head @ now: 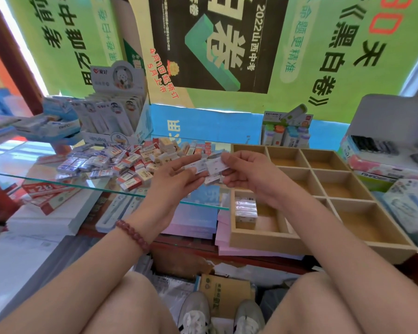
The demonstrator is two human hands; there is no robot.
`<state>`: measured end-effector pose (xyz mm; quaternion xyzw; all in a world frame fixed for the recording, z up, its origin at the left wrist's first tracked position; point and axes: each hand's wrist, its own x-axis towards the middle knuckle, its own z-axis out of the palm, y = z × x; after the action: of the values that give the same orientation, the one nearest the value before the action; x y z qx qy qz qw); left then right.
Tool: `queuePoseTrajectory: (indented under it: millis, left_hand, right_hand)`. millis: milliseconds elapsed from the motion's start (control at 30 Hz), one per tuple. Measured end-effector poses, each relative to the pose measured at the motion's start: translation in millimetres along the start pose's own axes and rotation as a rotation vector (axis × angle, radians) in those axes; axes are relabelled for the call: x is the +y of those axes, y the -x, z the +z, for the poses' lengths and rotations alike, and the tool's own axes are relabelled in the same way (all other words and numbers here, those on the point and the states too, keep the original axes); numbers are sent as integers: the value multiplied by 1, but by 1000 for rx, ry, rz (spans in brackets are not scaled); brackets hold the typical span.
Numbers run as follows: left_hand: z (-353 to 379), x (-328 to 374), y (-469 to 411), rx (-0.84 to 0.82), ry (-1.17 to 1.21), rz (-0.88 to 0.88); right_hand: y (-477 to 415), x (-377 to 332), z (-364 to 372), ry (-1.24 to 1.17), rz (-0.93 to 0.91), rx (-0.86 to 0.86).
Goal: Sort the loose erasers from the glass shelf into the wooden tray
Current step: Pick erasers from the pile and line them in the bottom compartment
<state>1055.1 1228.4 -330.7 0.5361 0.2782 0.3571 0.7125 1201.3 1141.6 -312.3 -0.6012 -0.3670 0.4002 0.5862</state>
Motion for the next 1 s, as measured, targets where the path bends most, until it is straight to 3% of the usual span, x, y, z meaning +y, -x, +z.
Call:
queuePoseTrajectory:
  millis: [167,300,433,500,800,900,1000]
  left_hand:
    - [23,7,4,-43,163,-73]
    - [30,1,11,-111,-183,131]
    - [34,0,14,-237,-534,281]
    - [38,-5,15,-322,-673,341]
    - [42,-19,17,-589,-761,220]
    - [39,-22,13,-596,-988,305]
    - [34,-19,11,-559,-967,318]
  right_hand:
    - [12,-3,-3,69,-7,74]
    - [23,-5,-7,178,-20,105]
    - [41,-2,-26,658,-218,99]
    - [52,-3,-37,770,-272,38]
    - [65,-3,-47,944,-115,-68]
    - [66,-3,-44,1083,-70,-101]
    - [66,2,-44,1228,-25,-129]
